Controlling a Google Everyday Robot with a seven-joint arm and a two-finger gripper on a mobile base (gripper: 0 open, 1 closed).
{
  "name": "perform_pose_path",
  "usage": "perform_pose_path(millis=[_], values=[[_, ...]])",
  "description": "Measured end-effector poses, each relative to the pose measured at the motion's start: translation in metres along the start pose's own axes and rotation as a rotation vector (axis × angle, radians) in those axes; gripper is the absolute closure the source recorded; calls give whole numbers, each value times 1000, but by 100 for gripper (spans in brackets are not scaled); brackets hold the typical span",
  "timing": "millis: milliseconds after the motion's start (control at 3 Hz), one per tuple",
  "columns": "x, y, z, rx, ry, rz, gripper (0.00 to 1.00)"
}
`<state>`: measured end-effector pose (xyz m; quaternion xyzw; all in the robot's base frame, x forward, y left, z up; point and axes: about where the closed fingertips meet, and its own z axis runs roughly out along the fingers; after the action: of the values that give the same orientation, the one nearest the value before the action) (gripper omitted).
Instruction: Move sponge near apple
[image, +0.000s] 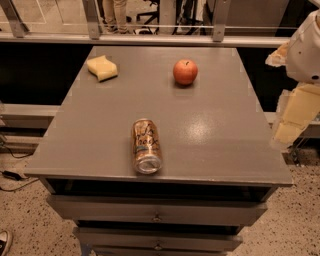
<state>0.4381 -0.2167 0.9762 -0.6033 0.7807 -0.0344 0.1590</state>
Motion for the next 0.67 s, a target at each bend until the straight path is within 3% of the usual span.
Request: perform_pose_path(millis=[333,667], values=[[0,0,0,0,0,0,0],[-19,-16,19,17,-41,-11,0]])
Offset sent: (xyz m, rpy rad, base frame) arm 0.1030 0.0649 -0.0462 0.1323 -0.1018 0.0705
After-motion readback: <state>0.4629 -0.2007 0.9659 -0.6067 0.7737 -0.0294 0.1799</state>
